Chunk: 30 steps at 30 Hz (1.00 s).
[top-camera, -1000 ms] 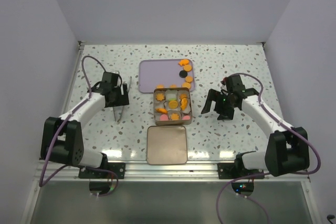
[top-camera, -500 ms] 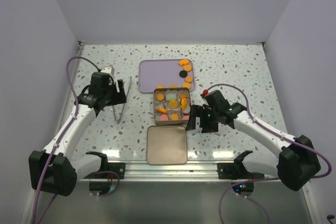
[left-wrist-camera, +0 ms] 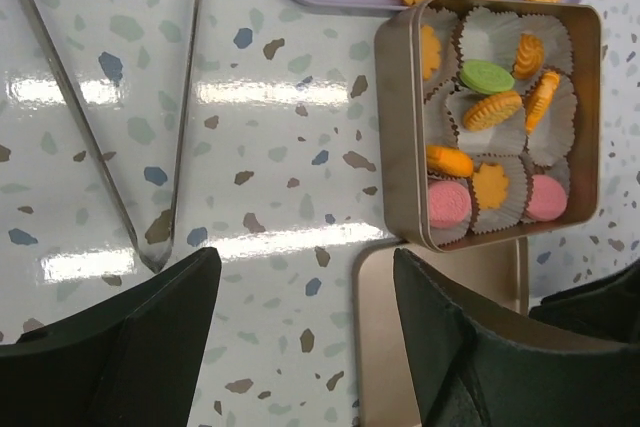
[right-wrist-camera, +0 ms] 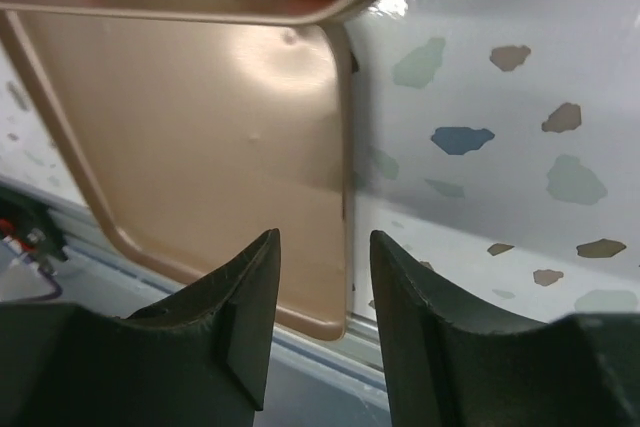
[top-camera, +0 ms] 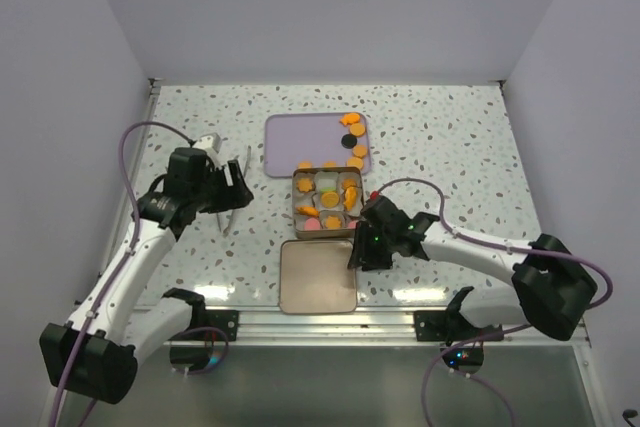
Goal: Pack the cookies
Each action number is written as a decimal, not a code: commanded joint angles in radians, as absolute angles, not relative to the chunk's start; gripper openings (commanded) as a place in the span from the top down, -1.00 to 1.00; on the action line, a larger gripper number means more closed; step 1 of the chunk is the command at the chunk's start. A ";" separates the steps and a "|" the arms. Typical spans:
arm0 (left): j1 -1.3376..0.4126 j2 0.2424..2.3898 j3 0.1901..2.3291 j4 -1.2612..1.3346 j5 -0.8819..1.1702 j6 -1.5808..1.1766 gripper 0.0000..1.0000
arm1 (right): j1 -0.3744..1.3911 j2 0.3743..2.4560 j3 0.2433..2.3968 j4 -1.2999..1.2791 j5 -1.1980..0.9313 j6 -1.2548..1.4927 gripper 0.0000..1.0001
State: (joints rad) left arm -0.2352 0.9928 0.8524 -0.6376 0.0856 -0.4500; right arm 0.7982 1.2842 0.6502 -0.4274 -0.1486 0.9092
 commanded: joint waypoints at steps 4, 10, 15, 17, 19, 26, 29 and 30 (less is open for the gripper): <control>-0.267 0.864 0.856 -0.729 0.178 -0.515 -0.50 | 0.888 1.379 0.606 -0.358 0.026 1.095 0.20; -0.308 0.796 0.879 -0.784 0.209 -0.518 -0.50 | 0.985 1.544 0.707 -0.376 0.084 1.129 0.58; -0.344 0.766 0.913 -0.808 0.198 -0.509 -0.51 | 1.089 1.605 0.810 -0.505 0.156 1.178 1.00; -0.348 0.756 0.923 -0.811 0.195 -0.506 -0.52 | 1.123 1.572 0.810 -0.538 0.173 1.221 1.00; -0.351 0.744 0.937 -0.816 0.193 -0.502 -0.53 | 1.137 1.522 0.808 -0.580 0.198 1.245 1.00; -0.357 0.736 1.017 -0.874 0.138 -0.451 -0.55 | 1.169 1.310 0.836 -0.719 0.273 1.302 1.00; -0.357 0.730 1.040 -0.905 0.138 -0.434 -0.55 | 1.169 1.194 0.887 -0.822 0.333 1.319 1.00; -0.357 0.724 1.042 -0.907 0.150 -0.428 -0.55 | 1.167 1.136 0.917 -0.845 0.340 1.319 1.00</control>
